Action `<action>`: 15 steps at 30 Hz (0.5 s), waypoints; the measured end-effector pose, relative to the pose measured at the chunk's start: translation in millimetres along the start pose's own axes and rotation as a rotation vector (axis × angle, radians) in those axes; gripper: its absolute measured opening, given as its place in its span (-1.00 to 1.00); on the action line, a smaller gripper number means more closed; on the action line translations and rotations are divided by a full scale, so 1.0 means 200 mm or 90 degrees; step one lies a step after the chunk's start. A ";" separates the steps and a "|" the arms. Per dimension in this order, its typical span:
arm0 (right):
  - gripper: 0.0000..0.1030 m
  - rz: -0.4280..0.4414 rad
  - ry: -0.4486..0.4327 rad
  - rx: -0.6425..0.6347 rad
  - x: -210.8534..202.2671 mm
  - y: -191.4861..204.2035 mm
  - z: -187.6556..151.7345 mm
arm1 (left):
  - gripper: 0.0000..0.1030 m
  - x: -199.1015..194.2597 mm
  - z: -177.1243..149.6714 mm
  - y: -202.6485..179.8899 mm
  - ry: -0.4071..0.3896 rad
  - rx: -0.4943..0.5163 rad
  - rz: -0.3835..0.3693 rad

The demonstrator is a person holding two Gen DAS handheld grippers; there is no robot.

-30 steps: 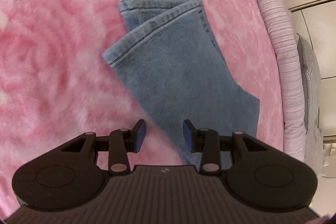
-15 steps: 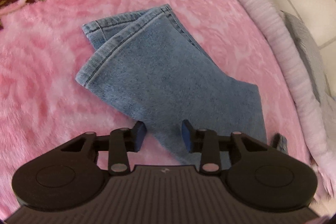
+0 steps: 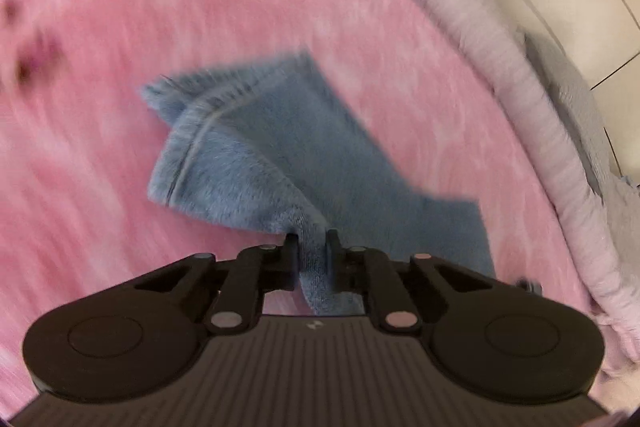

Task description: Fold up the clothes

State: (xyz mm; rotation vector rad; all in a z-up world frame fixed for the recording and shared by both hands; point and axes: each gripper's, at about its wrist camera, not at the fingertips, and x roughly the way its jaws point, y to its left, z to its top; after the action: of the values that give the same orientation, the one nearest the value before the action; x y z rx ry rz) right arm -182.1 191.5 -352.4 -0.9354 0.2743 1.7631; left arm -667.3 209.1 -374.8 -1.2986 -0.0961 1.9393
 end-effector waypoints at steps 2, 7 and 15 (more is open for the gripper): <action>-0.74 0.041 -0.020 0.074 -0.12 -0.08 0.10 | -0.83 -0.09 0.08 0.00 -0.023 0.024 0.002; -0.79 0.099 -0.069 0.271 -0.39 -0.32 0.28 | -0.84 -0.25 0.25 0.06 -0.013 0.058 0.011; -0.71 0.091 0.041 0.217 -0.29 -0.36 0.40 | -0.67 -0.12 0.18 0.27 0.182 -0.001 0.096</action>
State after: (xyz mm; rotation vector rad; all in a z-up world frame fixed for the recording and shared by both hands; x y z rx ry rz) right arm -148.1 226.9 -239.9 -0.7406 0.6754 1.7450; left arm -723.1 169.0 -363.4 -1.6094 0.1464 1.8543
